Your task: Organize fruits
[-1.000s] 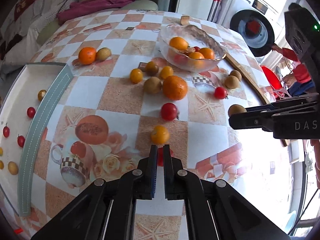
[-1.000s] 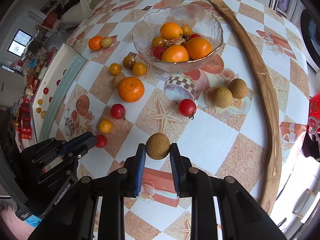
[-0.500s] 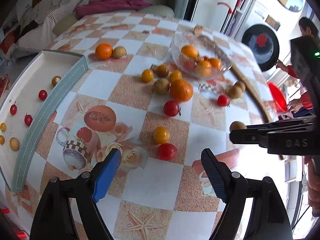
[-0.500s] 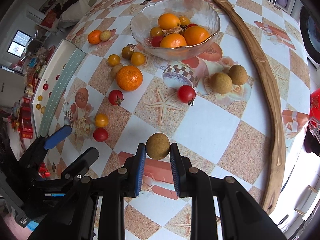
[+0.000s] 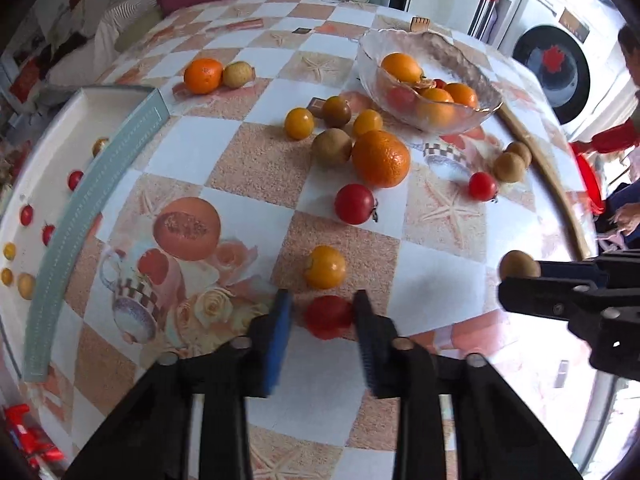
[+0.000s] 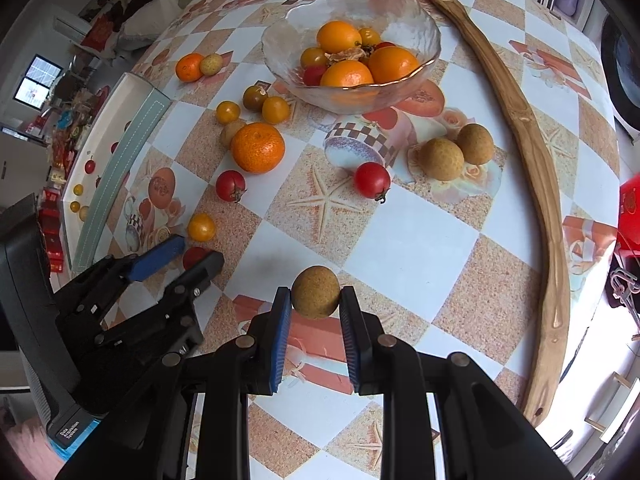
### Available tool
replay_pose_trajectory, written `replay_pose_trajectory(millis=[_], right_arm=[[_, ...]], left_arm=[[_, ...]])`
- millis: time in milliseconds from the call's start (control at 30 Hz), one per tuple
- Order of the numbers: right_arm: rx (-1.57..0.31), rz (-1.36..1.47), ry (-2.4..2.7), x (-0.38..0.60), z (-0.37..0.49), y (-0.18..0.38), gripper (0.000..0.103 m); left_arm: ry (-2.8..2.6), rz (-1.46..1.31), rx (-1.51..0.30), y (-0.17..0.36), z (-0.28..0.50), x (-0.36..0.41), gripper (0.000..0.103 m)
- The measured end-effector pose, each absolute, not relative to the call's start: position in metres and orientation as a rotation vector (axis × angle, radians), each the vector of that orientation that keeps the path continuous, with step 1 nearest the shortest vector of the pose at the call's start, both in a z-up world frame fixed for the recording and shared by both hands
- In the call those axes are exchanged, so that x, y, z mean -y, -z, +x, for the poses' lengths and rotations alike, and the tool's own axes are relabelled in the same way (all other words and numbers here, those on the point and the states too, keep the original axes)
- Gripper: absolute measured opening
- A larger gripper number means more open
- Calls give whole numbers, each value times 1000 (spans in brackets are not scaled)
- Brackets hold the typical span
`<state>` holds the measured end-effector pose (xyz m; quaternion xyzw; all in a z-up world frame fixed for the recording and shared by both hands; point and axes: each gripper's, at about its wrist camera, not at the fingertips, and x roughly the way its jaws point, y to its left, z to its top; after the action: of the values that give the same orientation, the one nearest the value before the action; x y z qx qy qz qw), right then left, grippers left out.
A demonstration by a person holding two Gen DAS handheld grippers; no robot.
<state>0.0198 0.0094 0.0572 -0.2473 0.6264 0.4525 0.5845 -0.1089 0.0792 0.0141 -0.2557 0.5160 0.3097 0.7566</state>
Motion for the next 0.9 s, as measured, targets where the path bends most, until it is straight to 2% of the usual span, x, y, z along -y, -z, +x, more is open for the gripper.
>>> replay_pose_trajectory(millis=[33,433,900], right_arm=[[-1462,-581,-1061,-11,19,-58,27],[-1404,-663,-1145,-41,-12,-74,27],[-1332,-752,-1295,-112,-85,-89,27]], left_arm=[[-663,-578,-1118,-15,-110,-80,25],[-740,-701,-1023,-39,-163,-98,25],[-890,-720,-947,-68,-245,-149,25]])
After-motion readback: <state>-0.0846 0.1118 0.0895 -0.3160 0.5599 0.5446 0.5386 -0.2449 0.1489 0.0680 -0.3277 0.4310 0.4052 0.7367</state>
